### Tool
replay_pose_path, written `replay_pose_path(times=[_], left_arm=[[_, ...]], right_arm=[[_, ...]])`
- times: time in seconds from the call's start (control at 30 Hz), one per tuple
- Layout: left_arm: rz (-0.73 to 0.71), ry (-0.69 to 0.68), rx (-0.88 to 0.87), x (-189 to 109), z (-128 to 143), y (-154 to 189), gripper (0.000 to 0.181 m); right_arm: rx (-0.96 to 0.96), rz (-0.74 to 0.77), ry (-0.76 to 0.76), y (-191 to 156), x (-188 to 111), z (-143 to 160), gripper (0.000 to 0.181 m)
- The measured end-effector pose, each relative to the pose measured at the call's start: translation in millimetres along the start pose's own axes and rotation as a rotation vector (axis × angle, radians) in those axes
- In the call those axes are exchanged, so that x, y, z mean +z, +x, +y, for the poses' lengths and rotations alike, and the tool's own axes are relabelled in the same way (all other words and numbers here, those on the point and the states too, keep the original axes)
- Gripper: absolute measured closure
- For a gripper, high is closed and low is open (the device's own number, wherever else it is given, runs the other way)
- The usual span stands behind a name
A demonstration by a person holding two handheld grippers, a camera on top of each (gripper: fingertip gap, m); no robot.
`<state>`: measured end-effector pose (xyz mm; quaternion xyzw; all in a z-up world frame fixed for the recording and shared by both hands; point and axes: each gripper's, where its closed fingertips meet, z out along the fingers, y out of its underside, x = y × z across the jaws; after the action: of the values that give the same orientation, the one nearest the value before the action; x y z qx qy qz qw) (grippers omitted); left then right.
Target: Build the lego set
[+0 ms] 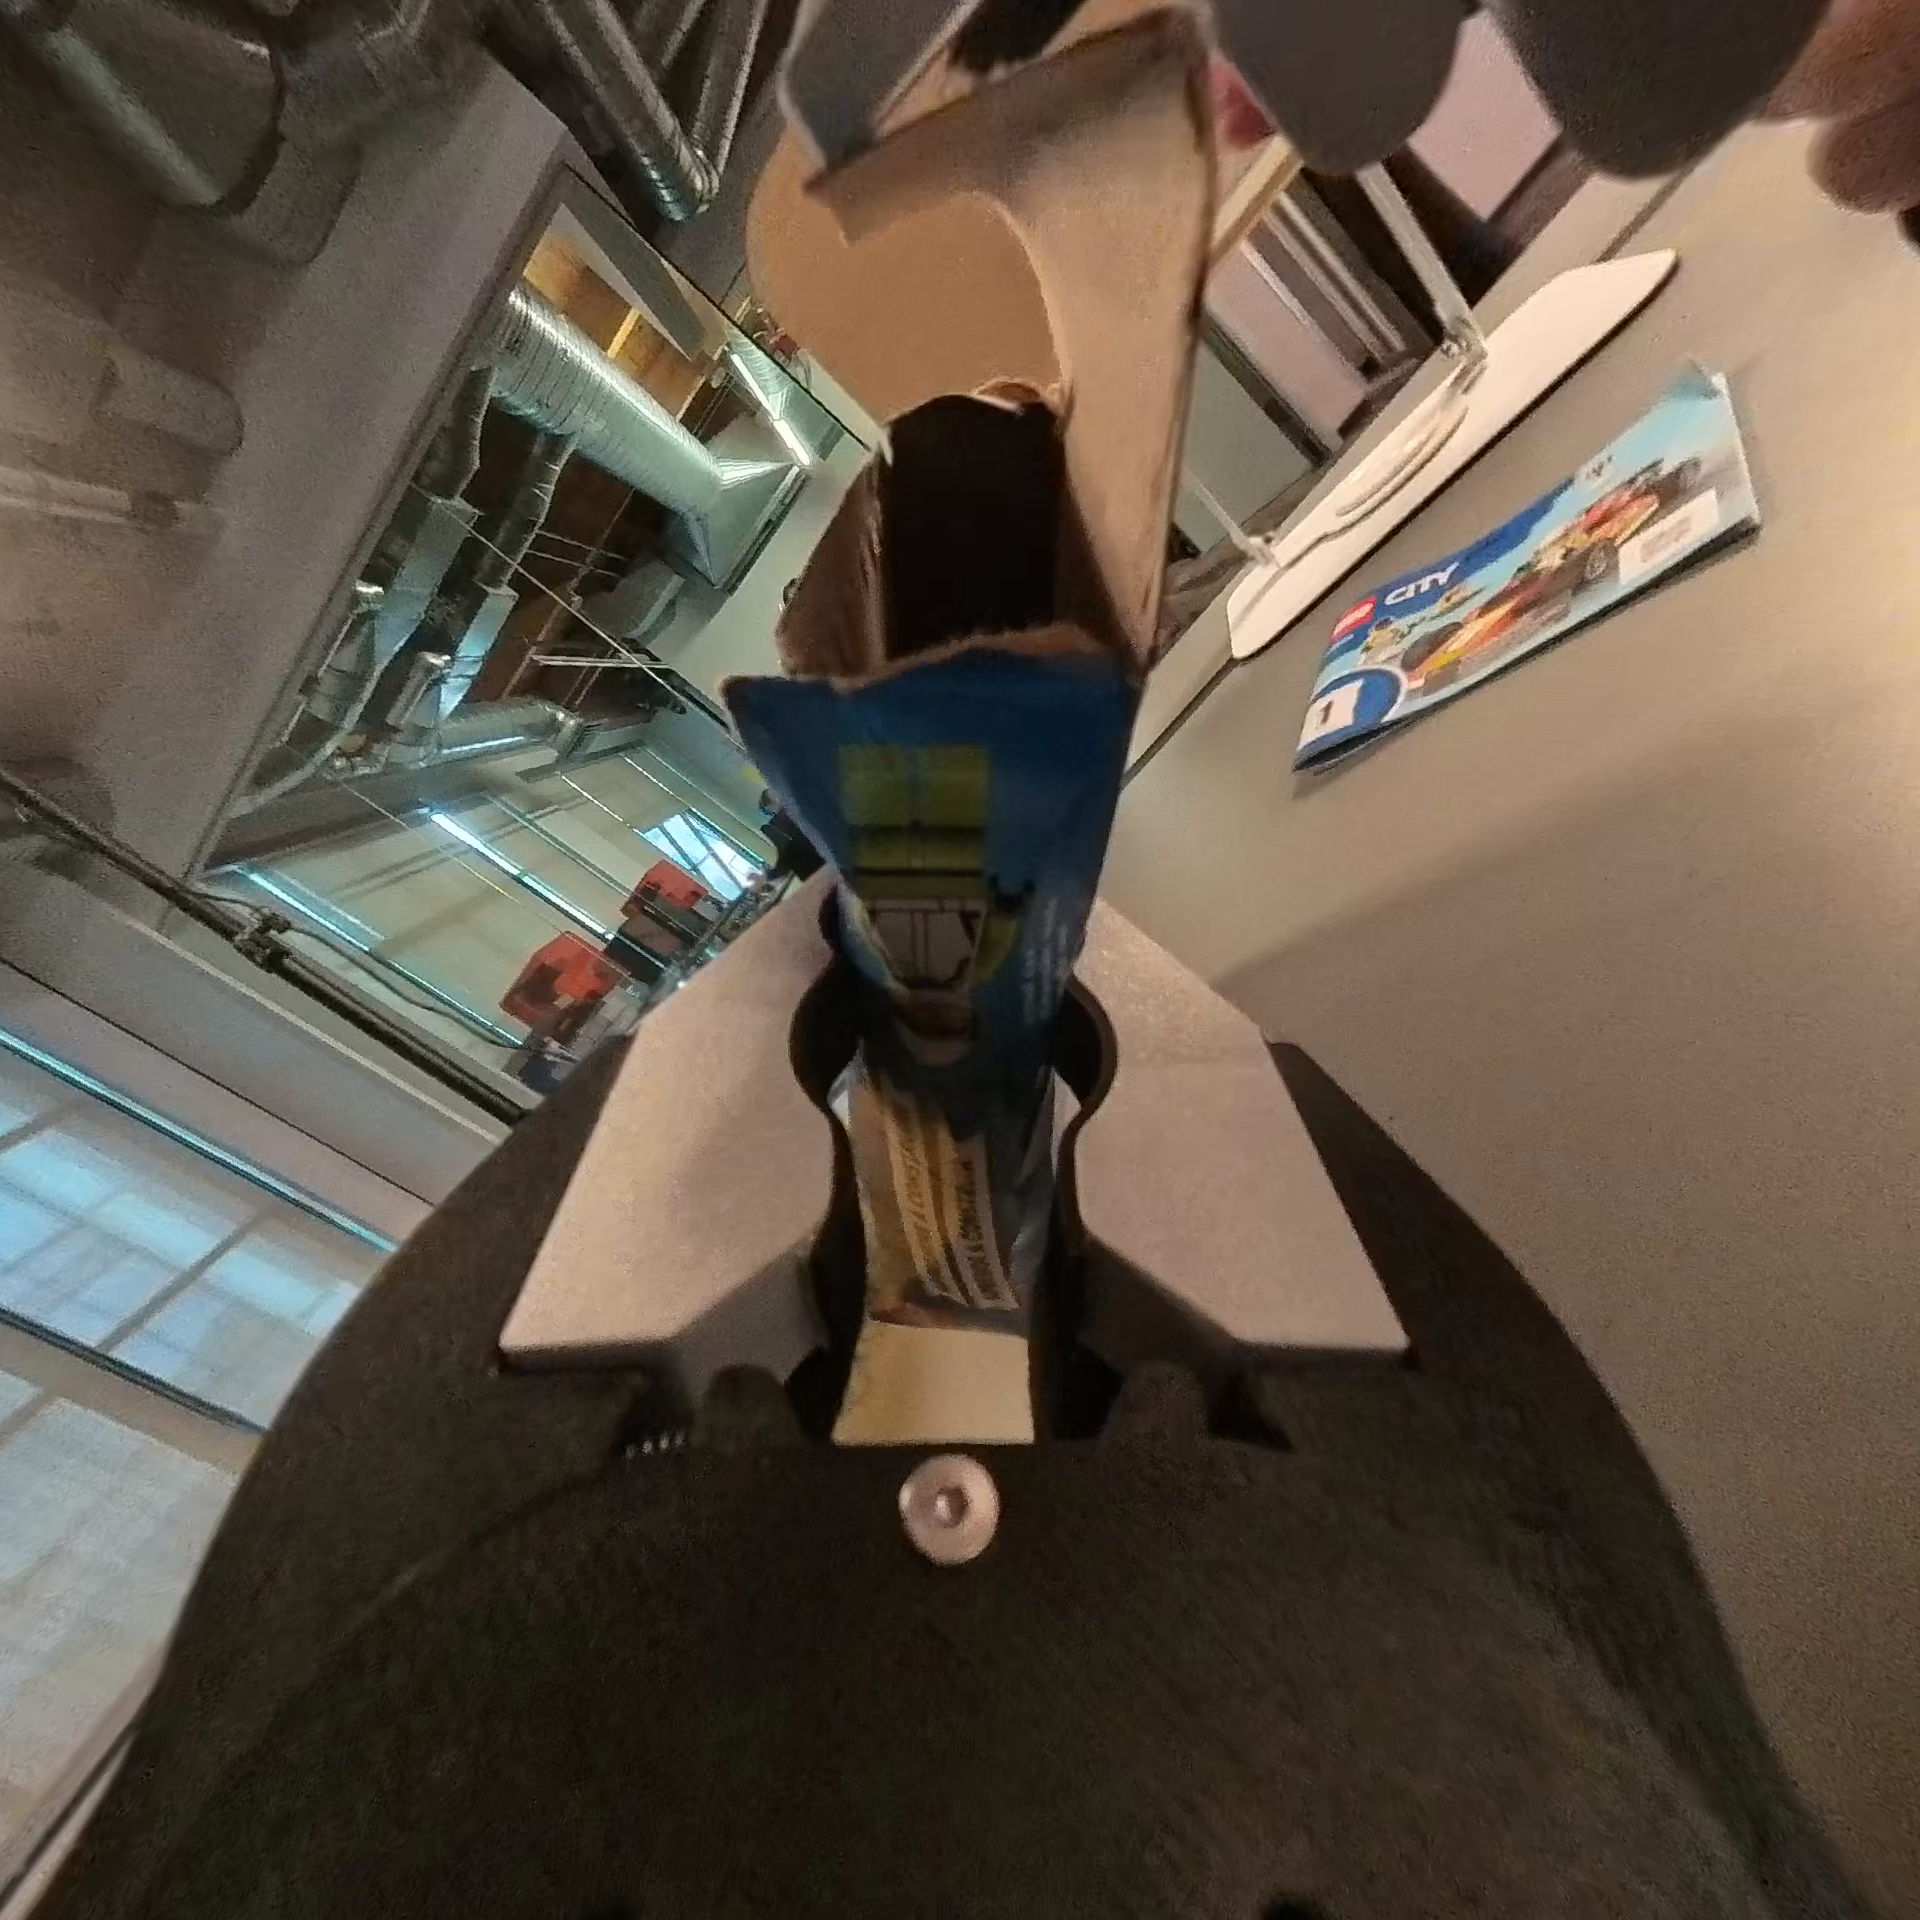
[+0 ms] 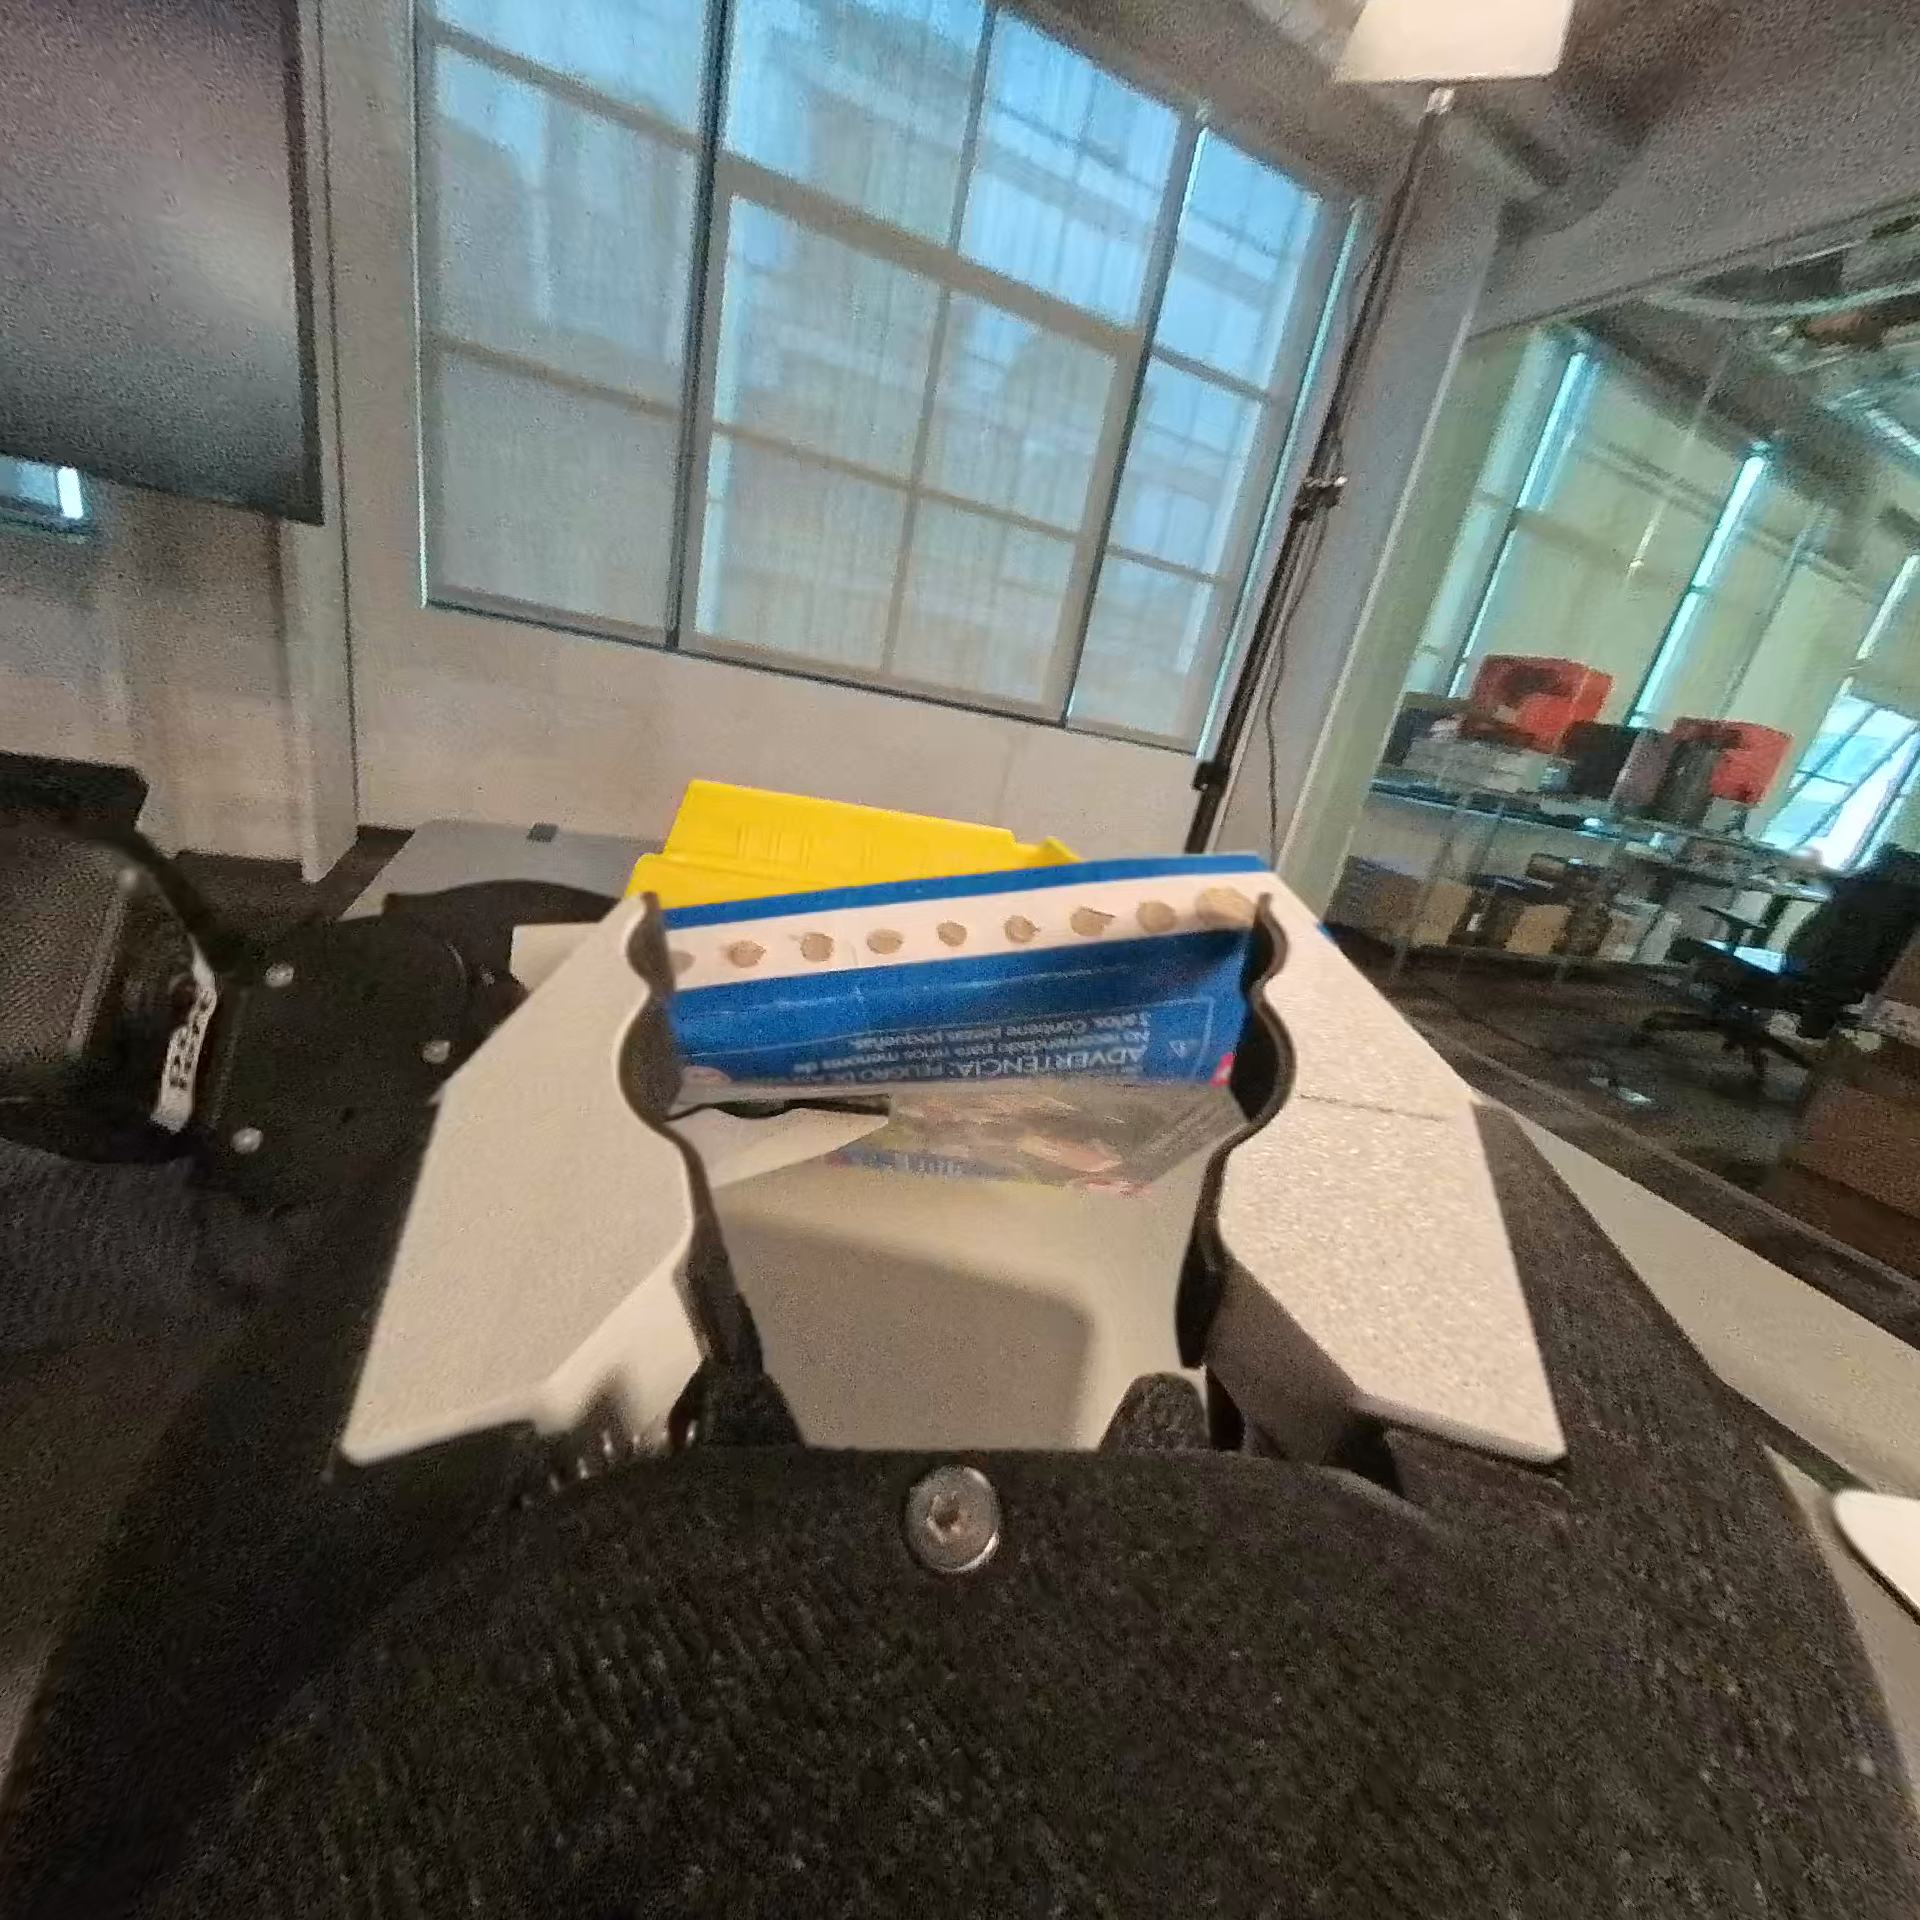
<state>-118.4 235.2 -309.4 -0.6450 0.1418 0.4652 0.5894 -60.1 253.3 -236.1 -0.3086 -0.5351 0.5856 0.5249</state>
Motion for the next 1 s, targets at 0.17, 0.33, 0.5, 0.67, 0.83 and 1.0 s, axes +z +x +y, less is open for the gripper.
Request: replay_pose_path(times=[0.17, 0.33, 0.5, 0.67, 0.83, 1.0], left_arm=[[0.120, -0.028, 0.022, 5, 4, 12, 0.146], [0.547, -0.050, 0.313, 19, -5, 12, 0.146], [0.860, -0.161, 0.411, 38, -2, -12, 0.146], [1.012, -0.172, 0.402, 49, -4, -16, 0.145], [0.597, -0.191, -0.090, 99, -11, -60, 0.115], [0.136, 0.059, -0.673, 88, 14, -80, 0.133]], right_arm=[[-0.155, 0.013, -0.027, 6, -10, -1, 0.056], [-0.456, -0.061, -0.234, 4, -11, 11, 0.052], [-0.334, -0.360, -0.511, -7, -8, 29, 0.060], [-0.518, -0.241, -0.627, 34, 24, 52, 0.099], [-0.343, -0.148, -0.656, 97, 46, 86, 0.156], [-0.071, -0.017, -0.592, 187, 79, 120, 0.156]])
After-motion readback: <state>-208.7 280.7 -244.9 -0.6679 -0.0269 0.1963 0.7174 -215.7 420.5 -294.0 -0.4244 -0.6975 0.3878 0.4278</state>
